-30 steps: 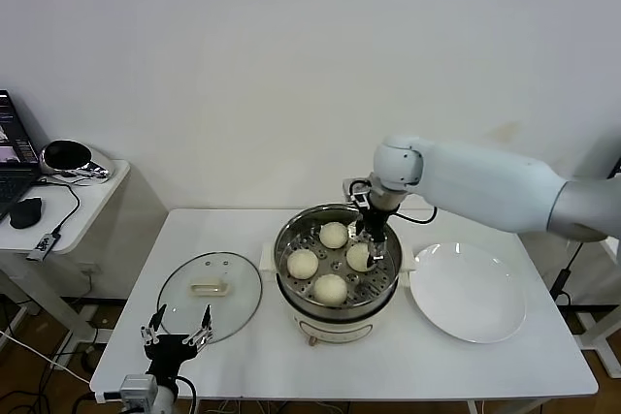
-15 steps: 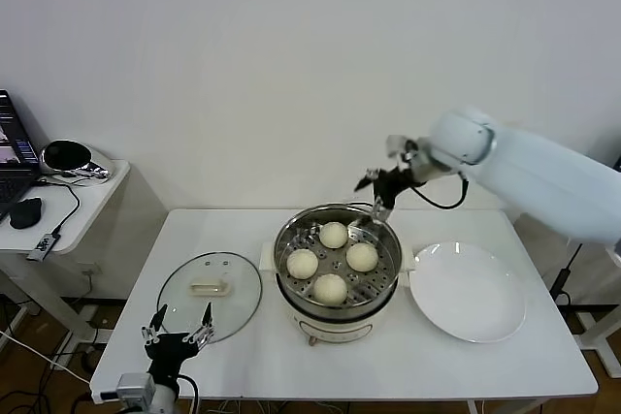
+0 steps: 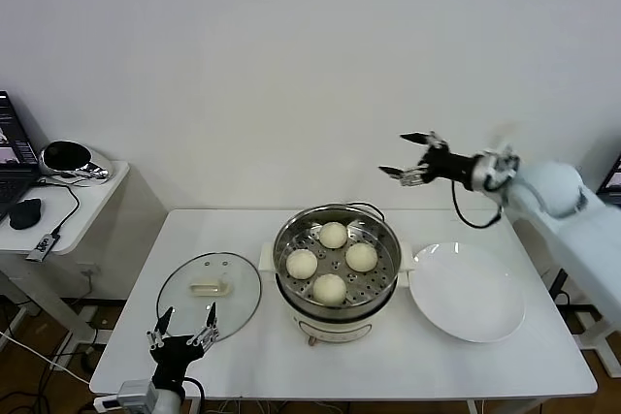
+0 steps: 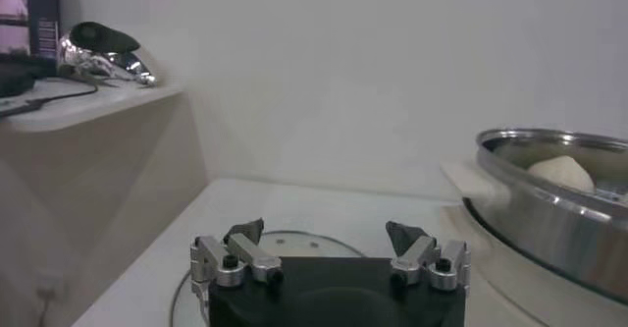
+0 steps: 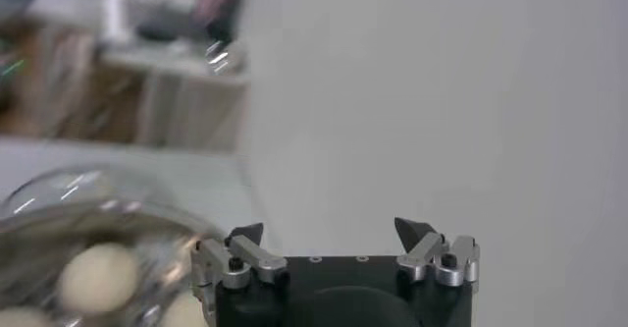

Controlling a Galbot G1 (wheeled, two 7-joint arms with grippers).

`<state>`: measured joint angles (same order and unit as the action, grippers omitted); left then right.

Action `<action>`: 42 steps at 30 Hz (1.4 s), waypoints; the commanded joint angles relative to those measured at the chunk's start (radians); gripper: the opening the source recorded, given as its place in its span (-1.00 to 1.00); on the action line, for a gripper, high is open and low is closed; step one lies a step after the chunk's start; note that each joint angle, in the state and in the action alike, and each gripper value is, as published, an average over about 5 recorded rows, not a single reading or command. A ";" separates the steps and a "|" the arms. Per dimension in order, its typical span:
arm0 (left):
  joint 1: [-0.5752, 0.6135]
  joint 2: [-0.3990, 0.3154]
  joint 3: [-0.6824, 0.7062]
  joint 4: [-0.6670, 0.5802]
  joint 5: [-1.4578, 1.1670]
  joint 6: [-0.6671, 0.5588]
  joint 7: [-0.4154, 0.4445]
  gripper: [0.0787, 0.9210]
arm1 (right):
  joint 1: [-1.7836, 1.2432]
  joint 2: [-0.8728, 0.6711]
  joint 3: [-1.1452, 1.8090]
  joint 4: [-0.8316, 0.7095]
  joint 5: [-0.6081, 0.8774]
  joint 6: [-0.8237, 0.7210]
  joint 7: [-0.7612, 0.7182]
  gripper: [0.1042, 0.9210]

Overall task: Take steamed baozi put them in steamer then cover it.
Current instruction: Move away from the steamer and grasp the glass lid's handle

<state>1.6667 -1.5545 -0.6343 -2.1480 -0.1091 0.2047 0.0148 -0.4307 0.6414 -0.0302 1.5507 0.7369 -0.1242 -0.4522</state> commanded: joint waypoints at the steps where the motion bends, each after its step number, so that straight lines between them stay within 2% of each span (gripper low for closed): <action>1: -0.033 0.019 -0.001 0.038 0.122 -0.009 -0.024 0.77 | -0.778 0.182 0.695 0.126 0.056 0.097 0.270 0.76; 10: -0.073 0.074 -0.010 0.117 0.308 -0.016 -0.031 0.77 | -1.031 0.361 0.833 0.208 0.070 0.091 0.274 0.76; 18: -0.144 0.127 0.041 0.232 1.029 -0.117 -0.054 0.77 | -1.079 0.430 0.832 0.226 0.032 0.091 0.265 0.76; 23: -0.194 0.247 0.131 0.320 1.284 -0.128 -0.178 0.77 | -1.097 0.436 0.825 0.251 0.003 0.087 0.251 0.76; 26: -0.224 0.311 0.155 0.369 1.356 -0.151 -0.180 0.77 | -1.104 0.439 0.827 0.270 -0.004 0.086 0.250 0.76; 29: -0.266 0.338 0.150 0.431 1.399 -0.186 -0.182 0.77 | -1.108 0.444 0.830 0.283 -0.005 0.083 0.251 0.76; 31: -0.292 0.341 0.138 0.468 1.406 -0.201 -0.167 0.77 | -1.110 0.449 0.832 0.286 -0.007 0.082 0.252 0.76; 36: -0.305 0.350 0.132 0.483 1.399 -0.174 -0.057 0.77 | -1.114 0.459 0.833 0.284 -0.018 0.084 0.251 0.76; 42: -0.328 0.330 0.141 0.512 1.382 -0.132 -0.051 0.77 | -1.112 0.465 0.831 0.283 -0.026 0.087 0.251 0.76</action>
<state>1.4040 -1.2635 -0.5137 -1.7366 1.1373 0.0566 -0.0796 -1.5129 1.0848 0.7824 1.8195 0.7245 -0.0412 -0.2050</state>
